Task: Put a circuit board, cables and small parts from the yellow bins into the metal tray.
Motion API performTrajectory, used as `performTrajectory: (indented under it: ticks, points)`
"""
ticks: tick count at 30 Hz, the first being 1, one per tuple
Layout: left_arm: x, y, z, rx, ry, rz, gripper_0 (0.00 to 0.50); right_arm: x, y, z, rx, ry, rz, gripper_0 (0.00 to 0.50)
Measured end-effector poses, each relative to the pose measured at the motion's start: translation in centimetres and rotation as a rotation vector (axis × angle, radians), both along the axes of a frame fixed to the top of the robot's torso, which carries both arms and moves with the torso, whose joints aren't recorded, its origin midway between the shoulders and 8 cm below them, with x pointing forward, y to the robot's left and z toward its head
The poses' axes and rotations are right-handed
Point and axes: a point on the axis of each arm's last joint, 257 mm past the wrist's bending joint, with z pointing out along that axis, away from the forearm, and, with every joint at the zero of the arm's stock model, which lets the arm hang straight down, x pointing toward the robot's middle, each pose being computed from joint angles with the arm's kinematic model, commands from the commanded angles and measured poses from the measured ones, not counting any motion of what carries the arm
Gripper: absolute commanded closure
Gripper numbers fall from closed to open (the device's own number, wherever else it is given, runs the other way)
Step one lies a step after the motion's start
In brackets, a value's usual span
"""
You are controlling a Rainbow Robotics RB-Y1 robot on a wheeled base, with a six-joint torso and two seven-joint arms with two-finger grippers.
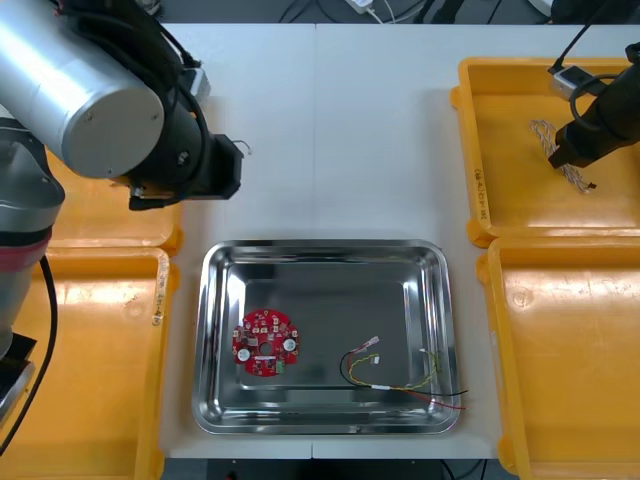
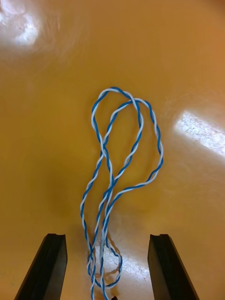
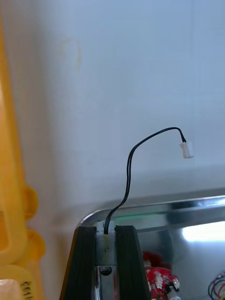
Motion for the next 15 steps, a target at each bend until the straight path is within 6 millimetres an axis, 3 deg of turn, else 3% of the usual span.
performTrajectory:
  ticks: [5,15]
  points:
    - [-2.0,-1.9,-1.7,0.016,0.014,-0.066,0.500,-0.5,0.0,-1.0,0.009,0.024,-0.008,0.000]
    - [-4.6,-3.2,-6.3,0.052,0.098,-0.095,0.500,-0.6,0.2,-1.8,0.017,0.035,-0.011,0.000]
